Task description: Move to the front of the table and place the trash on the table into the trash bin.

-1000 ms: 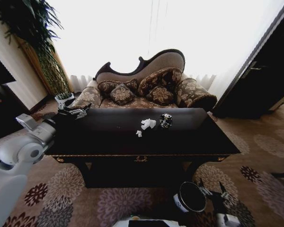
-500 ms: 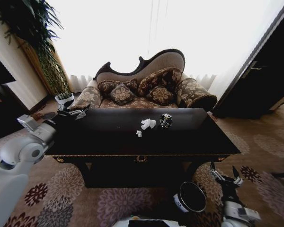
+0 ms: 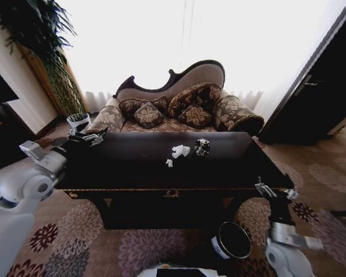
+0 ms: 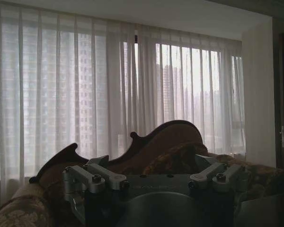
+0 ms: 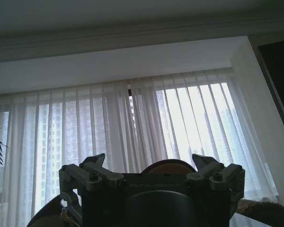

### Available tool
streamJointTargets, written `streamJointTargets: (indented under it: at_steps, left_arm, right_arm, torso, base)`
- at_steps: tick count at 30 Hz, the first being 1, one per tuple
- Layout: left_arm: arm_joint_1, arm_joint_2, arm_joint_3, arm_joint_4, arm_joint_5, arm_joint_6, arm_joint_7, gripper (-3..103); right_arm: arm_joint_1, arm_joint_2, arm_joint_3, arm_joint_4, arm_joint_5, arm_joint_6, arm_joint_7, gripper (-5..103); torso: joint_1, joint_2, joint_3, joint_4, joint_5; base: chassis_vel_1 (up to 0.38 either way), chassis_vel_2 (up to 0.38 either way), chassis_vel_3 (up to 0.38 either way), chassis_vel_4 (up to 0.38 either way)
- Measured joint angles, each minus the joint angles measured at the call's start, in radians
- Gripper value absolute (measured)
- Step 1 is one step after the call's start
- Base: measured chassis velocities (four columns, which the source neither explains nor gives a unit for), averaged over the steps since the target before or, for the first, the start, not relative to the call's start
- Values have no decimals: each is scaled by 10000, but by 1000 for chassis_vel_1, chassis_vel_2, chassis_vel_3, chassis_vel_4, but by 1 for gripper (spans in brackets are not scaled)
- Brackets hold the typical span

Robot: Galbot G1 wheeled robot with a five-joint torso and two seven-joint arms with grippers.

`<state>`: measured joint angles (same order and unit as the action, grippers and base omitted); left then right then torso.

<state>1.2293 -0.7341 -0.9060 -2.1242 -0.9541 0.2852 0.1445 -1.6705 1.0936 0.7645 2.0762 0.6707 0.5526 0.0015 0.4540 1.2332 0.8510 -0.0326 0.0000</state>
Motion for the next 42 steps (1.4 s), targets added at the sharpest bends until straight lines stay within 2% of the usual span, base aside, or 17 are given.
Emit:
streamJointTargets:
  at_steps: [3, 5, 7, 10, 11, 13, 14, 15, 17, 20, 28, 42]
  left_arm:
    - [870, -258, -859, -370, 166, -175, 275, 100]
    - [1103, -362, -1034, -448, 299, -262, 385, 100]
    - [1829, -919, -1618, -784, 843, -568, 849, 100]
    - [2407, -1743, -2092, -1537, 828, -627, 814, 100]
    - [2407, -1743, -2092, -1537, 828, -627, 814, 100]
    - [2700, -2378, -2346, -1998, 843, -632, 783, 100]
    - [2842, -2677, -2451, -2178, 917, -638, 809, 100]
    - [2842, -2677, -2451, -2178, 917, -638, 809, 100]
    - [3038, -3091, -2580, -2400, 1071, -663, 915, 100]
    - [3164, -3425, -2944, -2643, 1107, -655, 972, 100]
    - [3452, -4015, -3615, -2777, 1083, -509, 877, 100]
    - [3701, -4505, -3899, -3016, 1120, -509, 994, 100]
  right_arm:
    - [248, -592, -333, 180, 586, -291, -198, 100]
    - [279, -702, -389, 225, 696, -360, -241, 100]
    - [506, -1201, -684, 246, 996, -598, -386, 100]
    - [814, -1640, -1086, 3, 1114, -800, -453, 100]
    - [814, -1640, -1086, 3, 1114, -800, -453, 100]
    - [976, -1916, -1399, -226, 1306, -842, -796, 100]
    - [1076, -2092, -1652, -474, 1401, -826, -1205, 100]
    - [1076, -2092, -1652, -474, 1401, -826, -1205, 100]
    - [1325, -2417, -2133, -1001, 1426, -752, -1846, 100]
    - [2046, -2979, -2963, -1652, 1424, -720, -2405, 100]
    - [3787, -3515, -4531, -2581, 1423, -982, -2705, 100]
    - [5578, -4267, -5760, -3131, 1921, -1099, -3183, 100]
  torso:
    - [0, 0, 0, 2, 1]
    - [-1, 0, 0, 3, 0]
    - [-2, 1, -1, 3, -6]
    - [-1, 1, -1, 4, -1]
    - [-1, 1, -1, 4, -1]
    - [-1, 0, -1, 3, 0]
    - [-1, 0, -1, 2, 0]
    - [-1, 0, -1, 2, 0]
    - [-2, 1, -2, 1, 1]
    - [-2, 1, -1, 1, -2]
    - [-1, 0, 0, 2, 0]
    - [-2, 1, -1, 2, -3]
  base:
    - [0, 0, 0, 0]
    - [0, 0, 0, 0]
    - [0, 0, 0, 0]
    - [0, 0, 0, 0]
    - [0, 0, 0, 0]
    - [0, 0, 0, 0]
    - [0, 0, 0, 0]
    - [0, 0, 0, 0]
    - [0, 0, 0, 0]
    - [0, 0, 0, 0]
    - [0, 0, 0, 0]
    - [0, 0, 0, 0]
